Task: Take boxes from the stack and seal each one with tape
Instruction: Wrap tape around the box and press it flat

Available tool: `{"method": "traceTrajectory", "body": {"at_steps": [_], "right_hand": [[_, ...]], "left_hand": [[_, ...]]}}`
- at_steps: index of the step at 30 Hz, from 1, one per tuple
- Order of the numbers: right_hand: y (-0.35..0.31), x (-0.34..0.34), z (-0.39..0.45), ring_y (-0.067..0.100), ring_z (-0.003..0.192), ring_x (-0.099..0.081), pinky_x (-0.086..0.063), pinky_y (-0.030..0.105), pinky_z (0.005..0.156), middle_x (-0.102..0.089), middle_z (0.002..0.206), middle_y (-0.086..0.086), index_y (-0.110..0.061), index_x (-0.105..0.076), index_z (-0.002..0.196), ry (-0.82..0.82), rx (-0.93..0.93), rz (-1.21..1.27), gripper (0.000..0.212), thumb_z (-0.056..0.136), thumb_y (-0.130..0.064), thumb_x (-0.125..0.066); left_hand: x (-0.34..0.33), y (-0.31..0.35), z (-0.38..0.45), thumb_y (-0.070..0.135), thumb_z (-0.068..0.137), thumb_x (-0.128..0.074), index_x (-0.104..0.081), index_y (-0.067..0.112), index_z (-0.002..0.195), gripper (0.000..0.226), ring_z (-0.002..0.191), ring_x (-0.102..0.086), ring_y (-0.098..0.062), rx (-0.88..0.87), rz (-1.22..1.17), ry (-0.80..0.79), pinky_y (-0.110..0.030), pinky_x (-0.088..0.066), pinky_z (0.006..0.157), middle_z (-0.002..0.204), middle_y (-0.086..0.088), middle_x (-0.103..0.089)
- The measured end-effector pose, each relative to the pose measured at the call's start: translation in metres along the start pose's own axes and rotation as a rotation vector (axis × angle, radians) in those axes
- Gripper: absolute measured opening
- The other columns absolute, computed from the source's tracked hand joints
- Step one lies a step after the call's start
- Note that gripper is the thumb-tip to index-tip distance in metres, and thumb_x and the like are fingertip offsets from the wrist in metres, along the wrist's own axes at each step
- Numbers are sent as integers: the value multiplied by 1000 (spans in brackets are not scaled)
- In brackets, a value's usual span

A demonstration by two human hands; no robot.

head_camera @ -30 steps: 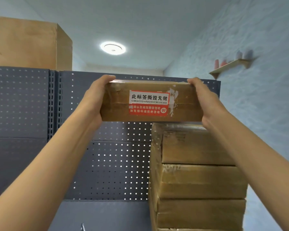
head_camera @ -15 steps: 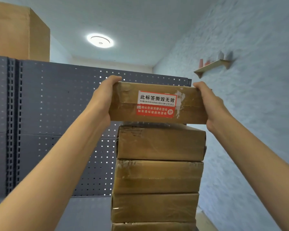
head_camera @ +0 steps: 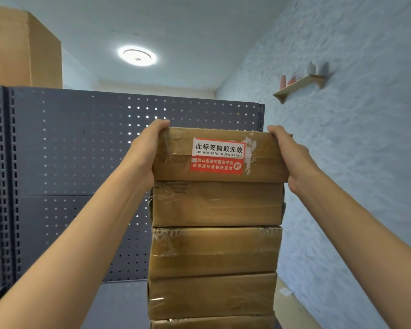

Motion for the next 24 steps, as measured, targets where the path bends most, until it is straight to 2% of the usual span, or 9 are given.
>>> {"method": "traceTrajectory", "body": {"at_steps": [2, 7, 11, 14, 16, 19, 24], "right_hand": [[1, 0, 3, 16, 94, -59, -43, 29, 71, -65, 105, 1, -18, -59, 117, 0, 8, -1, 47, 87, -53, -56], [5, -2, 12, 18, 98, -60, -45, 31, 75, -65, 107, 3, -17, -58, 118, -5, -9, 4, 50, 85, -55, -58], [7, -5, 17, 17, 94, -61, -46, 29, 68, -66, 104, 3, -17, -59, 115, -24, -30, 11, 49, 84, -54, -59], [10, -6, 22, 20, 97, -62, -51, 35, 83, -66, 106, 4, -17, -60, 115, -35, -43, 15, 49, 83, -54, -61], [11, -6, 25, 21, 99, -62, -50, 39, 91, -66, 106, 4, -17, -61, 113, -29, -43, 12, 48, 82, -54, -61], [12, -7, 26, 21, 100, -62, -49, 41, 94, -67, 106, 4, -17, -62, 111, -36, -41, -6, 48, 82, -55, -60], [11, -8, 24, 21, 101, -62, -50, 39, 92, -66, 110, 3, -17, -59, 118, -68, -45, 2, 53, 83, -57, -60]], "left_hand": [[-2, -2, 4, 48, 90, -53, -59, 26, 80, 26, 64, -58, -10, 0, 15, -5, -26, -44, 57, 71, 6, -63], [-3, -6, 13, 49, 90, -54, -61, 26, 79, 27, 66, -60, -11, 23, 19, -5, -27, -48, 63, 71, 5, -64], [-5, -10, 21, 49, 89, -55, -62, 26, 77, 28, 64, -60, -11, 36, 23, -11, -27, -49, 64, 67, 6, -65], [-5, -12, 26, 50, 88, -55, -61, 27, 74, 28, 64, -60, -12, 44, 23, -7, -28, -49, 67, 66, 6, -65], [-4, -14, 30, 51, 87, -55, -62, 27, 75, 28, 69, -62, -15, 47, 16, -7, -32, -51, 75, 72, 5, -66], [-4, -17, 35, 52, 86, -54, -60, 27, 75, 28, 79, -62, -20, 38, 31, 3, -38, -50, 87, 75, 3, -65], [-4, -17, 36, 54, 86, -53, -59, 28, 76, 29, 80, -61, -19, 35, 51, 8, -39, -48, 88, 76, 3, -64]]}}
Point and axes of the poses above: each hand's wrist, its own z-axis towards the middle knuckle, its own x-axis out of the back of the hand, y = z × x, the point moved 10 cm from there along z, towards the middle knuckle
